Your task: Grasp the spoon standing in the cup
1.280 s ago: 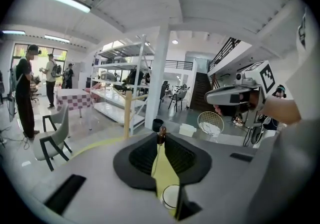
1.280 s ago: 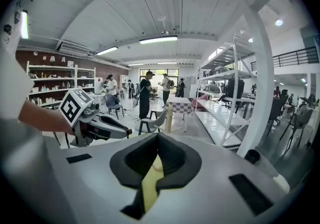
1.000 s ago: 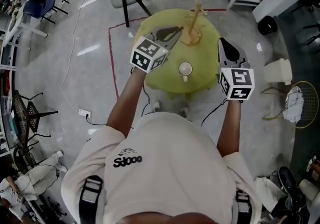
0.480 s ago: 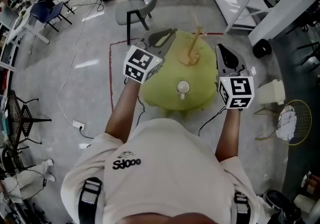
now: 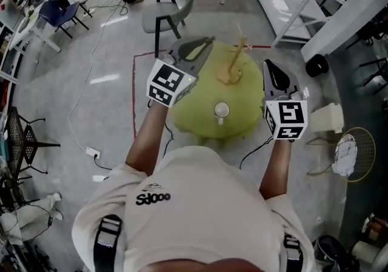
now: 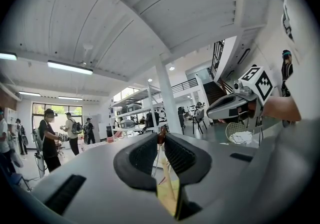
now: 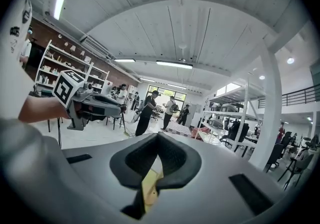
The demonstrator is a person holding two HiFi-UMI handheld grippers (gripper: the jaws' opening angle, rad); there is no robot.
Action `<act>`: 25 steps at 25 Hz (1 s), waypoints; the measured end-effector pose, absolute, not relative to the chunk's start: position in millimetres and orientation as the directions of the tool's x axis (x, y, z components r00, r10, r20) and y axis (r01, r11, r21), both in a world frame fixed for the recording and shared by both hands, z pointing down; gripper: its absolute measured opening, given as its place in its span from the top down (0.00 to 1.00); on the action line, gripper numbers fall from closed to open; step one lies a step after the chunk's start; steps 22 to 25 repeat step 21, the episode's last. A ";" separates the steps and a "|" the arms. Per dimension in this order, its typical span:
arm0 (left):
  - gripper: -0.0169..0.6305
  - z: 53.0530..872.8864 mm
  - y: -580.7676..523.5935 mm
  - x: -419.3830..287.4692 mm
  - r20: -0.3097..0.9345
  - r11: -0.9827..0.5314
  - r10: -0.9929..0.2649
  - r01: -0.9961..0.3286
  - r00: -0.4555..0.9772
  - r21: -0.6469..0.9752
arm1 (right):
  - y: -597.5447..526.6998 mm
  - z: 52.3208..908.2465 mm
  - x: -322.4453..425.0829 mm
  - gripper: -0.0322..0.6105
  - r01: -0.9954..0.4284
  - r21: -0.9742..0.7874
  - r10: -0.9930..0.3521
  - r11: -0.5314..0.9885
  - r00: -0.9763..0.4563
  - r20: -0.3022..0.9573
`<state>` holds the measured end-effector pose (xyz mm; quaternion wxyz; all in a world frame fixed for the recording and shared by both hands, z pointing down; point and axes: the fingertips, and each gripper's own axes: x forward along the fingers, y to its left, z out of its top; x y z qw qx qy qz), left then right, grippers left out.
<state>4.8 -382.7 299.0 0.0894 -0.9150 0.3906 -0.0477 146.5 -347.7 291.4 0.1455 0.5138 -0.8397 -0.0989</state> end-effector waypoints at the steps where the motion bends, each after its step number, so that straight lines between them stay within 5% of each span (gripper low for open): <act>1: 0.88 299.8 -381.3 4.7 0.018 -0.681 -0.721 -0.704 0.692 -0.202 | -346.7 292.6 145.6 0.92 -0.834 0.316 -0.892 0.452 -0.429 0.145; 25: 0.88 311.6 -371.5 11.7 0.050 -0.701 -0.705 -0.686 0.707 -0.192 | -341.9 306.0 145.4 0.92 -0.834 0.303 -0.887 0.462 -0.427 0.177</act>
